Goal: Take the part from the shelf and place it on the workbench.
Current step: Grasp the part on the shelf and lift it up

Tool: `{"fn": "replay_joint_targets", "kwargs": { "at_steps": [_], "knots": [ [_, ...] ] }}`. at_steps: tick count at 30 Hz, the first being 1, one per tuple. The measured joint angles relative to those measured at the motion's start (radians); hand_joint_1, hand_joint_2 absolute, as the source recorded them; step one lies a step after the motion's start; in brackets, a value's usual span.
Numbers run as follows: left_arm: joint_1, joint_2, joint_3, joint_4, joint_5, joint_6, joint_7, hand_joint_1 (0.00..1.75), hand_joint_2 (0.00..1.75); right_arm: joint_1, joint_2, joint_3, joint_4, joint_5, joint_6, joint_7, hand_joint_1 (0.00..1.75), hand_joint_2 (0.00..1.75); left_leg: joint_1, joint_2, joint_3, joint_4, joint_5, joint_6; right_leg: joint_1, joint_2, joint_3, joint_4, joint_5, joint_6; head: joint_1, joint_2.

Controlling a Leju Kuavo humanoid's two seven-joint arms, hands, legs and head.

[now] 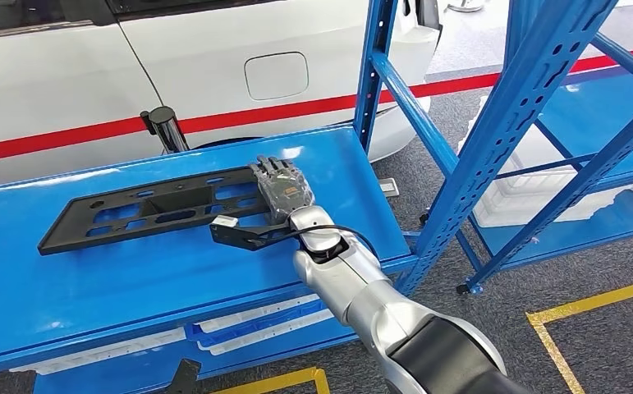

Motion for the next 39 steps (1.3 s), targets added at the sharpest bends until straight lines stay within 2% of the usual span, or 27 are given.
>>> {"fn": "replay_joint_targets", "kwargs": {
  "at_steps": [26,29,35,39],
  "knots": [
    [0.0,-0.004,0.0,0.0,-0.003,0.002,-0.005,0.0,0.0,-0.018,0.004,0.008,0.017,0.028,-0.03,0.021,1.75,1.75,0.0,0.0,0.0,0.0,0.0,0.0,0.0,0.0,0.0,0.0,0.0,0.0,0.0,0.0],
    [0.0,-0.005,0.004,0.0,0.018,0.001,-0.045,0.0,0.0,-0.017,0.003,0.008,0.013,0.031,-0.053,0.018,1.75,1.75,0.0,0.0,0.0,0.0,0.0,0.0,0.0,0.0,0.0,0.0,0.0,0.0,0.0,0.0],
    [0.0,-0.008,0.028,0.0,0.058,0.015,-0.198,0.0,0.0,-0.003,-0.012,0.006,-0.081,0.04,-0.068,-0.002,1.75,1.75,0.0,0.0,0.0,0.0,0.0,0.0,0.0,0.0,-0.001,0.0,0.0,0.0,0.0,0.0],
    [0.0,-0.009,0.03,0.0,0.058,0.015,-0.216,0.0,0.0,0.001,-0.019,0.005,-0.14,0.038,-0.067,-0.003,1.75,1.75,0.0,0.0,-0.001,0.0,0.0,0.0,0.0,0.0,-0.001,0.0,0.0,0.0,0.0,0.0]
  ]
}}
